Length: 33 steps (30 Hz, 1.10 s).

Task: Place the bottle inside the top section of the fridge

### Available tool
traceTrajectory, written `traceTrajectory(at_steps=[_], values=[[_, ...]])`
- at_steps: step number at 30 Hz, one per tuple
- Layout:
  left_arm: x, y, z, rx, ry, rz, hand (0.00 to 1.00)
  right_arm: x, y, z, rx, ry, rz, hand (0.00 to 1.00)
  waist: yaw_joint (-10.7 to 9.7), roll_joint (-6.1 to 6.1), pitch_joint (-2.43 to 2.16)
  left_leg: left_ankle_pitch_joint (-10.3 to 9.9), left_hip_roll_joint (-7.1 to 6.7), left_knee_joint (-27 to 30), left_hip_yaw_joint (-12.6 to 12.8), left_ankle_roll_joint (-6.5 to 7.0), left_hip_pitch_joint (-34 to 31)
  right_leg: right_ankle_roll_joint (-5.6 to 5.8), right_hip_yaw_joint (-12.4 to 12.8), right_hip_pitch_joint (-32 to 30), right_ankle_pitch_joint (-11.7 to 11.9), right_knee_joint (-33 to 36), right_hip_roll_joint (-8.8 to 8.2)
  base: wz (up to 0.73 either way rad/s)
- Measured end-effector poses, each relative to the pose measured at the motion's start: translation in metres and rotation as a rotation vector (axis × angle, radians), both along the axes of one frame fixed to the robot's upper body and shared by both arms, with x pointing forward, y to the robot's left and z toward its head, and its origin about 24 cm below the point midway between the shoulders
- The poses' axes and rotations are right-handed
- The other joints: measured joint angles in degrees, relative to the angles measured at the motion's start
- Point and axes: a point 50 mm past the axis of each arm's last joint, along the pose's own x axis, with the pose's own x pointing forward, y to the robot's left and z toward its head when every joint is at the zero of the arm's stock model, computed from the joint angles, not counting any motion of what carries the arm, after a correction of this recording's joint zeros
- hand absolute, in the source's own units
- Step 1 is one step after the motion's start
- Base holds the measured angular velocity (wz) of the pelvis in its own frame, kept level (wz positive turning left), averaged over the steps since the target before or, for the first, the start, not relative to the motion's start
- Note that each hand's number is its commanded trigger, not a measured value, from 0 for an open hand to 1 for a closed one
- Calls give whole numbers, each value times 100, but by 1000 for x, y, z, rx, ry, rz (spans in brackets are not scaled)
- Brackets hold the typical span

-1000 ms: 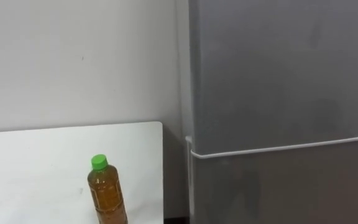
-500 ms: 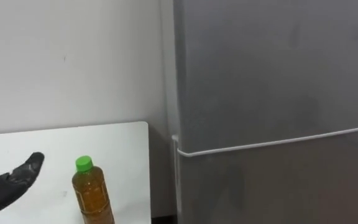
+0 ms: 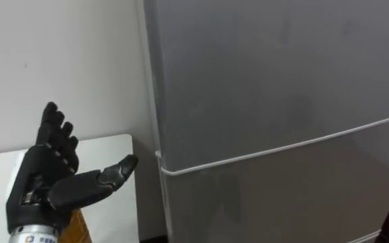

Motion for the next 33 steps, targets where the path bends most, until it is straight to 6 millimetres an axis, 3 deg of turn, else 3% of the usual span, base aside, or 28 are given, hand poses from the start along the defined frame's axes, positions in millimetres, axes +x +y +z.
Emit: traceTrajectory(at_steps=[10,33], values=[[2,-13,26,32,-107,-61,0,5,0,0,3,3,3,0,-101,37,-3,0,1,-8,13,0,6,-4,-14,3,13,-2,2,0],[-6,-20,42,73,-174,-142,0,14,0,0,7,-4,48,0,-70,81,-8,3,0,-1,-6,6,-120,3,-62,-83,81,-9,0,0]])
